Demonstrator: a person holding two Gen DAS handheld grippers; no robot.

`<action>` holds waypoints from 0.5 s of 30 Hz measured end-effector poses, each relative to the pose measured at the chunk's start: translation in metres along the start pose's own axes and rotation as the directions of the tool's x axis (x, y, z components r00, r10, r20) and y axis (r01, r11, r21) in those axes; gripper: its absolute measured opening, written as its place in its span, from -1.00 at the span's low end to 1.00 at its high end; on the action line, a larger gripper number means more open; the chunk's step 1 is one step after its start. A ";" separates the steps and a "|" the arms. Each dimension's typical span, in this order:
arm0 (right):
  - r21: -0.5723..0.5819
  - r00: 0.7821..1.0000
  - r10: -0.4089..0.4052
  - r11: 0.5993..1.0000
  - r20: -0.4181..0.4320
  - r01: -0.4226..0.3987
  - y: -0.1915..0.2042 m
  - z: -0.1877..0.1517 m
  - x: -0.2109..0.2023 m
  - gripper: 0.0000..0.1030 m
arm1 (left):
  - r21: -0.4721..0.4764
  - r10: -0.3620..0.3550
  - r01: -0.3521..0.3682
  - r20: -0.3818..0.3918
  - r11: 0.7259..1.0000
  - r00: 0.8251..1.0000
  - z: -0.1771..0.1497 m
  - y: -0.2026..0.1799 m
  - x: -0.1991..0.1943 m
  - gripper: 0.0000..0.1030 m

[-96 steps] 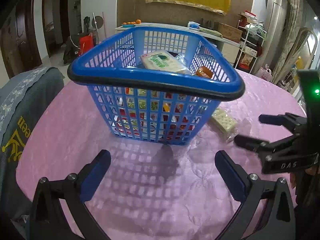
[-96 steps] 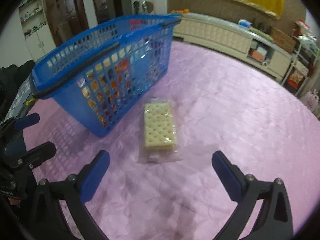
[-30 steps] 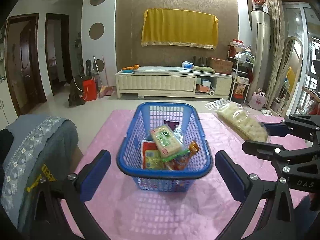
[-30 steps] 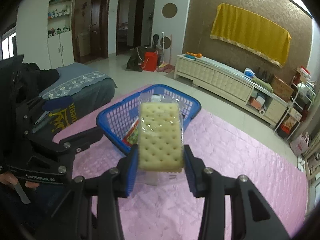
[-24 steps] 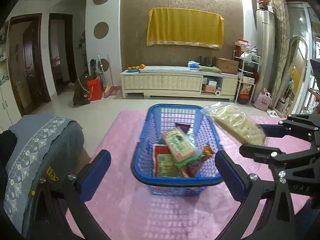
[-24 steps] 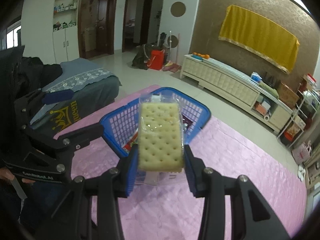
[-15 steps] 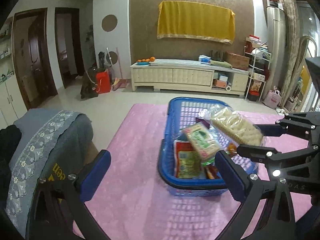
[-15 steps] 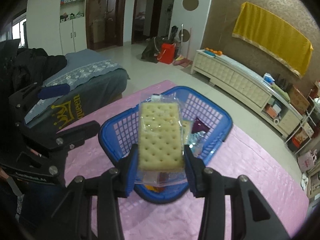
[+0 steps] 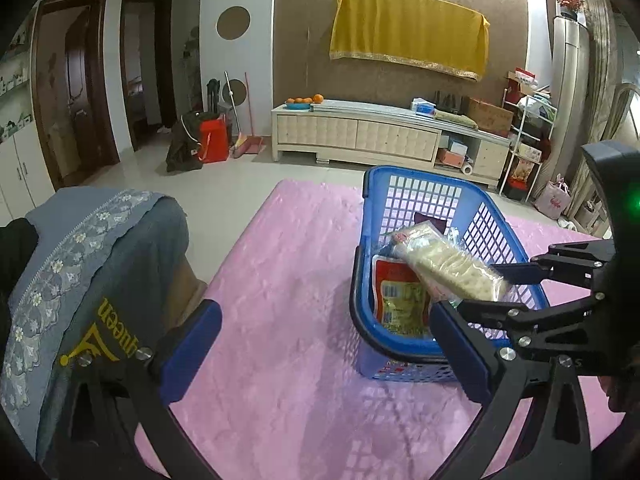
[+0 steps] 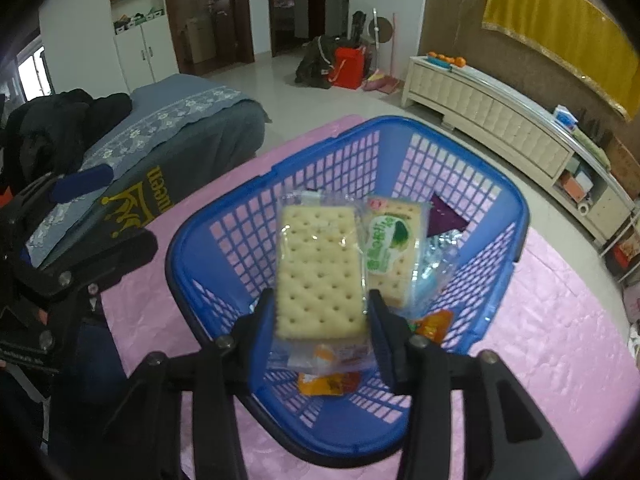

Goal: Organize snacks

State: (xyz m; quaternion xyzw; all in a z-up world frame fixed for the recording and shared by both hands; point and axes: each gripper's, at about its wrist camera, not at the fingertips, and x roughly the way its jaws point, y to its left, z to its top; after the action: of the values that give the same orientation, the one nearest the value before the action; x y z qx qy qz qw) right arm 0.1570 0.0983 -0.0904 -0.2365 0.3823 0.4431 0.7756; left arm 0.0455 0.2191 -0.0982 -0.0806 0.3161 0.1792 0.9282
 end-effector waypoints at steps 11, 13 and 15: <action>0.145 0.980 -0.123 0.984 0.156 0.100 -0.010 -0.044 -0.069 0.76 | -0.032 -0.044 0.045 0.020 0.998 0.999 -0.018 -0.013 -0.018 1.00; 0.202 0.972 -0.153 0.972 0.176 0.117 -0.015 -0.060 -0.085 0.78 | -0.025 -0.062 0.063 0.024 0.998 0.998 -0.024 -0.021 -0.024 1.00; 0.252 0.963 -0.193 0.957 0.186 0.143 -0.020 -0.073 -0.101 0.93 | -0.010 -0.067 0.067 0.025 0.998 0.997 -0.028 -0.031 -0.029 1.00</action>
State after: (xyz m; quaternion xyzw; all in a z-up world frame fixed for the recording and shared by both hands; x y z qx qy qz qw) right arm 0.1140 -0.0144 -0.0525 -0.1264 0.3273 0.3486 0.8691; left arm 0.0207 0.1755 -0.1011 -0.0940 0.3006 0.1508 0.9370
